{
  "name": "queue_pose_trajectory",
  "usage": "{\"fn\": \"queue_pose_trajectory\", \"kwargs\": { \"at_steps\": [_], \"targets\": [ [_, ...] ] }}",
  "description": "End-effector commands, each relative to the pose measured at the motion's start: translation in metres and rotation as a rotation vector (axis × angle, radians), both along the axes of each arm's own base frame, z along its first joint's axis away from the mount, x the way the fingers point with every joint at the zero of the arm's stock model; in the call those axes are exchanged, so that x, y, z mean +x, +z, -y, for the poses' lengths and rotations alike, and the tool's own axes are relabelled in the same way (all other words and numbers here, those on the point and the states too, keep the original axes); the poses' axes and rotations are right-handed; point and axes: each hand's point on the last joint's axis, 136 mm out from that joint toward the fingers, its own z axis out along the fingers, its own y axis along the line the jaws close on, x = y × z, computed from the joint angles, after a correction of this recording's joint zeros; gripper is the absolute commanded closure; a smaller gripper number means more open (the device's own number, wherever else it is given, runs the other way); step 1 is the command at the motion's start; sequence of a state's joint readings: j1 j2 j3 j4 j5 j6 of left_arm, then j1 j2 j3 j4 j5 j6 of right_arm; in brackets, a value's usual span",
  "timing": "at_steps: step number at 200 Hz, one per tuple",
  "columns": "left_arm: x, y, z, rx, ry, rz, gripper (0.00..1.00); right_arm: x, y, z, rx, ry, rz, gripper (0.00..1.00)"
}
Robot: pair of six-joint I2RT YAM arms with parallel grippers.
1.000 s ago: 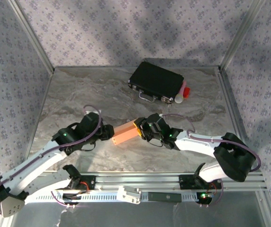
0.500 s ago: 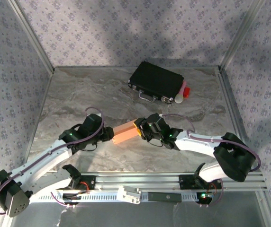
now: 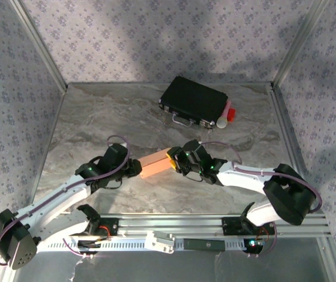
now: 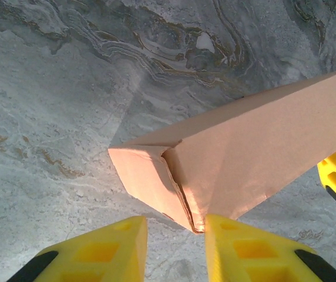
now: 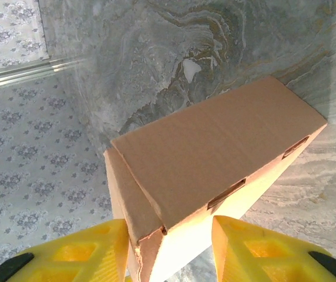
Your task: Fold the paper box
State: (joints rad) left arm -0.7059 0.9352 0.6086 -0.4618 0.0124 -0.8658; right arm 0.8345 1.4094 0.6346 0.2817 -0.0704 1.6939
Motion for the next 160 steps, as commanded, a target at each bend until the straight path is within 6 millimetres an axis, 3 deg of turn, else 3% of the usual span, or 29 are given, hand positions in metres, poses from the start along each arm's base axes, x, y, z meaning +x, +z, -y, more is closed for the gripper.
{"fn": "queue_pose_trajectory", "kwargs": {
  "at_steps": [1, 95, 137, 160],
  "targets": [
    [-0.005, -0.009, -0.005, 0.013, 0.008, -0.029, 0.71, -0.006, -0.028, 0.018, -0.064, -0.017, -0.072, 0.58],
    [-0.005, -0.007, -0.005, 0.019, 0.001, -0.025, 0.74, -0.003, -0.032, 0.028, -0.049, -0.006, -0.11, 0.7],
    [-0.005, 0.026, -0.005, 0.006, -0.002, 0.049, 0.73, -0.003, -0.038, 0.029, -0.051, 0.022, -0.118, 0.74],
    [-0.005, 0.042, -0.007, 0.005, -0.006, 0.079, 0.73, -0.005, -0.04, 0.038, -0.072, 0.032, -0.102, 0.75]
  ]
}}
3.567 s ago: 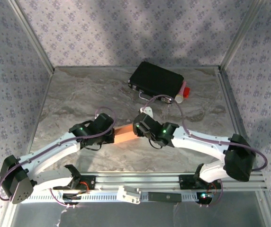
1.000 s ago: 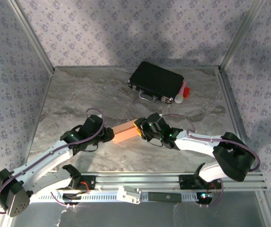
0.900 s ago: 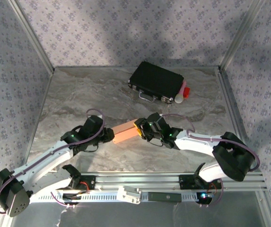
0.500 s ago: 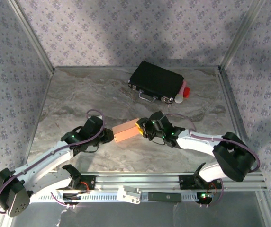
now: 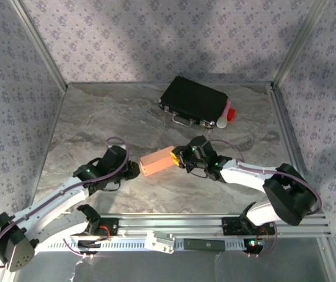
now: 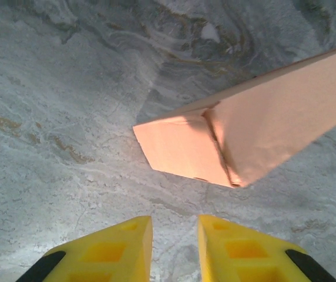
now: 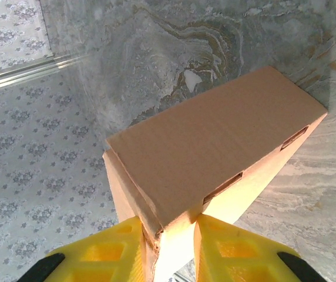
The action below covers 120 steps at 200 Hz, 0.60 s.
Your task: Fold the paper box
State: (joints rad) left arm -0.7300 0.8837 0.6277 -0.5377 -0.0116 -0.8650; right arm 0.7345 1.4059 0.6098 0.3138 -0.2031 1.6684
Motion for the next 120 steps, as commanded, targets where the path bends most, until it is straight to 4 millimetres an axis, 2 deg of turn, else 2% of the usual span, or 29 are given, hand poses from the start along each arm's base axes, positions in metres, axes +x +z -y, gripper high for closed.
{"fn": "queue_pose_trajectory", "kwargs": {
  "at_steps": [1, 57, 98, 120],
  "targets": [
    [0.004, 0.034, -0.001, -0.012, 0.003, 0.072, 0.73, -0.015, -0.039, 0.025, -0.121, 0.011, -0.073, 0.75],
    [0.004, 0.031, 0.006, -0.024, -0.015, 0.073, 0.73, -0.032, -0.052, 0.074, -0.252, 0.021, -0.033, 0.72],
    [0.006, 0.034, 0.014, -0.024, -0.034, 0.076, 0.73, -0.033, -0.051, 0.081, -0.261, 0.019, -0.038, 0.73],
    [0.004, 0.035, 0.014, -0.021, -0.038, 0.079, 0.73, -0.035, -0.041, 0.083, -0.269, 0.005, -0.006, 0.73]
  ]
}}
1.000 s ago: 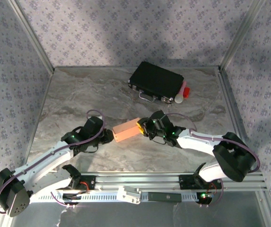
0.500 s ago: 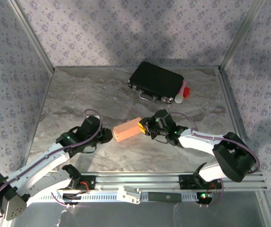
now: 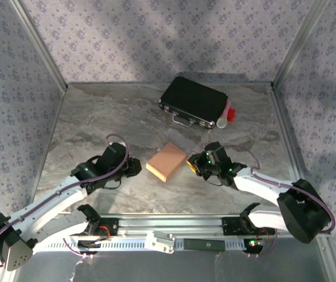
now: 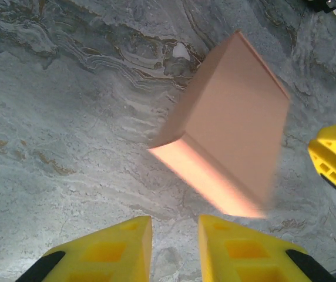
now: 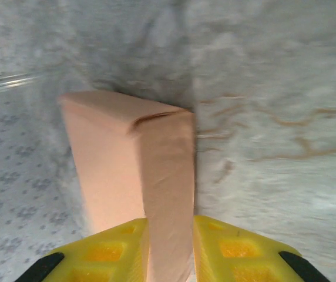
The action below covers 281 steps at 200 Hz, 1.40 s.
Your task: Fold the paper box
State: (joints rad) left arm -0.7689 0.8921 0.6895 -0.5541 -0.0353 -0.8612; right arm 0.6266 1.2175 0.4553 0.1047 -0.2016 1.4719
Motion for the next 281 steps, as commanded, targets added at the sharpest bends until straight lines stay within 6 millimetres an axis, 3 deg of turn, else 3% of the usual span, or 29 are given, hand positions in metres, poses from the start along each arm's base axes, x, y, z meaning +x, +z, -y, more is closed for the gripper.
{"fn": "queue_pose_trajectory", "kwargs": {
  "at_steps": [1, 62, 72, 86, 88, 92, 95, 100, 104, 106, 146, 171, 179, 194, 206, 228, 262, 281],
  "targets": [
    [0.002, 0.015, 0.003, -0.012, -0.012, 0.039, 0.73, -0.008, -0.001, 0.011, -0.066, -0.004, 0.005, 0.73],
    [0.002, 0.017, 0.003, -0.019, -0.009, 0.053, 0.72, -0.004, 0.026, 0.022, -0.16, 0.016, 0.105, 0.69],
    [0.004, 0.02, 0.003, -0.032, -0.009, 0.061, 0.7, -0.001, 0.034, 0.026, -0.204, 0.036, 0.143, 0.6],
    [0.009, 0.026, 0.001, -0.067, -0.004, 0.073, 0.63, 0.006, 0.048, 0.038, -0.293, 0.069, 0.21, 0.31],
    [0.01, 0.027, 0.0, -0.07, -0.001, 0.074, 0.62, 0.007, 0.051, 0.04, -0.306, 0.072, 0.22, 0.27],
    [0.012, 0.029, -0.003, -0.076, 0.009, 0.075, 0.58, 0.01, 0.057, 0.046, -0.338, 0.077, 0.247, 0.06],
    [0.014, 0.031, -0.006, -0.078, 0.014, 0.076, 0.56, 0.011, 0.06, 0.05, -0.362, 0.08, 0.261, 0.02],
    [0.018, 0.035, -0.011, -0.082, 0.021, 0.083, 0.36, 0.014, 0.068, 0.058, -0.395, 0.072, 0.29, 0.01],
    [0.02, 0.038, -0.014, -0.09, 0.025, 0.088, 0.06, 0.015, 0.073, 0.066, -0.423, 0.057, 0.301, 0.01],
    [0.022, 0.04, -0.016, -0.092, 0.03, 0.091, 0.02, 0.015, 0.076, 0.069, -0.434, 0.055, 0.307, 0.01],
    [0.054, 0.083, -0.049, -0.12, 0.083, 0.214, 0.0, 0.007, 0.133, 0.167, -0.828, -0.144, 0.48, 0.01],
    [0.073, 0.081, -0.079, 0.005, 0.17, 0.275, 0.0, -0.004, 0.148, 0.206, -0.972, -0.28, 0.538, 0.01],
    [0.079, 0.073, -0.101, 0.092, 0.267, 0.275, 0.0, -0.007, 0.151, 0.218, -1.024, -0.33, 0.542, 0.01],
    [0.087, 0.059, -0.146, 0.266, 0.466, 0.278, 0.0, -0.012, 0.147, 0.238, -1.111, -0.425, 0.53, 0.01],
    [0.088, 0.052, -0.171, 0.388, 0.559, 0.306, 0.0, 0.0, 0.148, 0.235, -1.224, -0.362, 0.621, 0.01],
    [0.097, 0.036, -0.181, 0.573, 0.463, 0.416, 0.0, 0.026, 0.126, 0.222, -1.357, -0.229, 0.78, 0.01],
    [0.106, 0.015, -0.189, 0.685, 0.367, 0.551, 0.0, 0.05, 0.079, 0.235, -1.34, -0.116, 0.68, 0.01],
    [0.114, 0.002, -0.194, 0.658, 0.368, 0.588, 0.0, 0.061, 0.067, 0.236, -1.32, -0.118, 0.688, 0.01]
  ]
}}
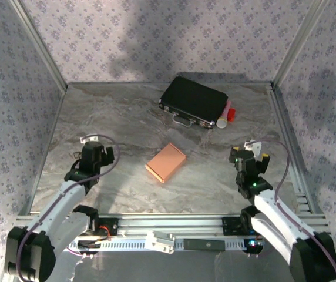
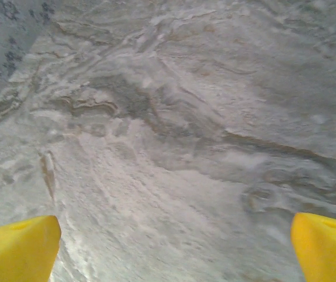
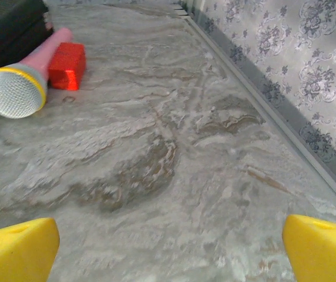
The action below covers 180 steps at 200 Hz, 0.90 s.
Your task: Fold the paper box
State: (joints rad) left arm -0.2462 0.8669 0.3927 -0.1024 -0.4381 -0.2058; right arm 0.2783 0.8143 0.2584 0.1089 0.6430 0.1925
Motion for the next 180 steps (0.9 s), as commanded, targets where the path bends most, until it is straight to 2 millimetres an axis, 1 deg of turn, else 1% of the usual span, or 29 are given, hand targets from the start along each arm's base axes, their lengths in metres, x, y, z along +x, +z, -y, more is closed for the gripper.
{"fn": "queue_pose_trajectory", "kwargs": {
  "at_steps": [1, 20, 30, 44, 70, 89, 116, 130, 142, 147, 157, 167, 180],
  "targets": [
    [0.027, 0.031, -0.008, 0.065, -0.031, 0.203, 0.0, 0.026, 0.018, -0.01, 0.014, 0.086, 0.121, 0.01],
    [0.034, 0.019, -0.013, 0.055, -0.03, 0.208, 0.0, 0.034, 0.009, -0.008, 0.024, 0.083, 0.109, 0.01],
    [0.04, 0.015, -0.014, 0.052, -0.036, 0.208, 0.0, 0.038, 0.008, -0.009, 0.026, 0.091, 0.115, 0.01],
    [0.048, 0.01, -0.015, 0.051, -0.039, 0.208, 0.0, 0.042, 0.0, -0.008, 0.031, 0.093, 0.106, 0.01],
    [0.064, 0.005, -0.012, 0.052, -0.073, 0.226, 0.0, 0.049, 0.001, -0.007, 0.047, 0.112, 0.131, 0.01],
    [0.075, 0.009, -0.012, 0.049, -0.082, 0.269, 0.0, 0.057, 0.003, -0.005, 0.047, 0.125, 0.155, 0.01],
    [0.087, 0.009, -0.012, 0.035, -0.097, 0.289, 0.0, 0.069, 0.005, -0.003, 0.016, 0.153, 0.174, 0.01],
    [0.092, 0.004, -0.012, 0.025, -0.1, 0.305, 0.0, 0.071, 0.005, 0.001, 0.0, 0.146, 0.178, 0.01],
    [0.093, -0.005, -0.011, 0.017, -0.109, 0.322, 0.0, 0.071, 0.005, 0.006, 0.001, 0.141, 0.2, 0.01],
    [0.093, -0.012, -0.01, 0.016, -0.117, 0.323, 0.0, 0.071, 0.006, 0.007, 0.004, 0.141, 0.213, 0.01],
    [0.097, -0.013, -0.01, 0.028, -0.122, 0.362, 0.0, 0.07, 0.002, 0.009, 0.006, 0.145, 0.219, 0.01],
    [0.096, -0.022, -0.015, 0.013, -0.092, 0.284, 0.0, 0.072, -0.007, 0.008, 0.003, 0.166, 0.201, 0.01],
    [0.104, -0.018, -0.016, -0.004, -0.102, 0.299, 0.0, 0.075, -0.012, 0.003, 0.004, 0.198, 0.207, 0.01]
  ]
}}
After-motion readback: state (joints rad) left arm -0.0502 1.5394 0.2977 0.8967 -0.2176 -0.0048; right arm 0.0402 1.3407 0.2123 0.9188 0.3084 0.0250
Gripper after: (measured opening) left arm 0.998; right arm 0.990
